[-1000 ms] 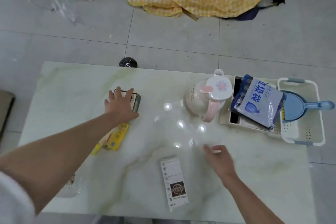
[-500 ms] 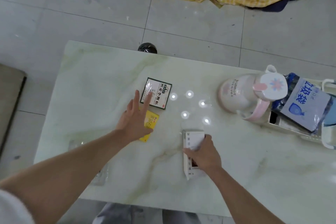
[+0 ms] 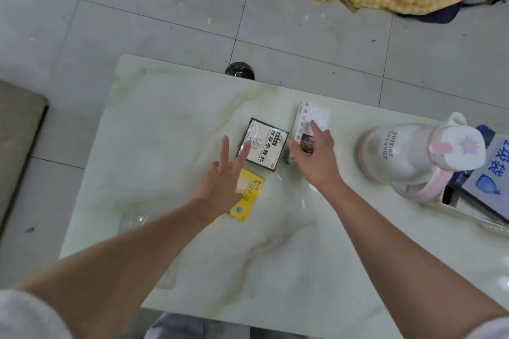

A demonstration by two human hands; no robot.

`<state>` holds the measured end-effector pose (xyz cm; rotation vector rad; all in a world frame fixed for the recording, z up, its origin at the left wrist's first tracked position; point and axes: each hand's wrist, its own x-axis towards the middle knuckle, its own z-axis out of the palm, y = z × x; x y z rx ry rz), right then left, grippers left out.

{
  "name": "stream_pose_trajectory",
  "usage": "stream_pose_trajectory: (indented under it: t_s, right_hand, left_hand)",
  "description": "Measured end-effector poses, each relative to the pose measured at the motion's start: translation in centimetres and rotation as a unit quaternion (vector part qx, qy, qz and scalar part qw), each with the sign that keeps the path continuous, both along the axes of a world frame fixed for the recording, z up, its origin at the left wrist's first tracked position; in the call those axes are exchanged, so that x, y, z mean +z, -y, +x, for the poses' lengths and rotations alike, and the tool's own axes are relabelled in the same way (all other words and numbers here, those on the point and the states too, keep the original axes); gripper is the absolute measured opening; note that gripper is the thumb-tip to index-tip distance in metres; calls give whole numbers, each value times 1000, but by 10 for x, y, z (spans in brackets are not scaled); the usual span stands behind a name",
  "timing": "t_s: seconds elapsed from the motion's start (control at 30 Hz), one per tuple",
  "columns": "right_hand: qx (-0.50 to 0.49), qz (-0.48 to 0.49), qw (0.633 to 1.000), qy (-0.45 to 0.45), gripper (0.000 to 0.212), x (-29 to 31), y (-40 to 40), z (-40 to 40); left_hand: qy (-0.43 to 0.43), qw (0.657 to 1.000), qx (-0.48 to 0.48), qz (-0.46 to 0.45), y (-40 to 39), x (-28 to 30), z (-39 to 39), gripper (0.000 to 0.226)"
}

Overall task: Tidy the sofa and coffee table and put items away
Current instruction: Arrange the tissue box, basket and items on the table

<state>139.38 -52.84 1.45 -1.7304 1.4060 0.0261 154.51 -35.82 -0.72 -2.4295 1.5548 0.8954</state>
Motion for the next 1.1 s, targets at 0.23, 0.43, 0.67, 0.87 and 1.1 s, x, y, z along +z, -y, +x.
stream_pose_trajectory:
  t_s: [0.23,0.43,0.67,0.87,1.1]
  right_hand:
    - [116,1,993,-37,123,-25,-14,33]
    - [118,-48,990,-64,121,-18,8,44]
    - [110,-143,981,66,27,20,-94,39]
    - [154,221,961,-64,27,-21,-200,79]
    - [230,274,924,-133,23,-40,-253,104]
  left_hand:
    - [-4,1000,12,-2,36,-5,35,133]
    - [-18,998,22,-51,51,-1,54,123]
    - [-30,979,195,-58,-52,21,118,59]
    - [-75,941,297,142,-164,11,145,36]
    - [-189,883,366,227,-206,-9,126,53]
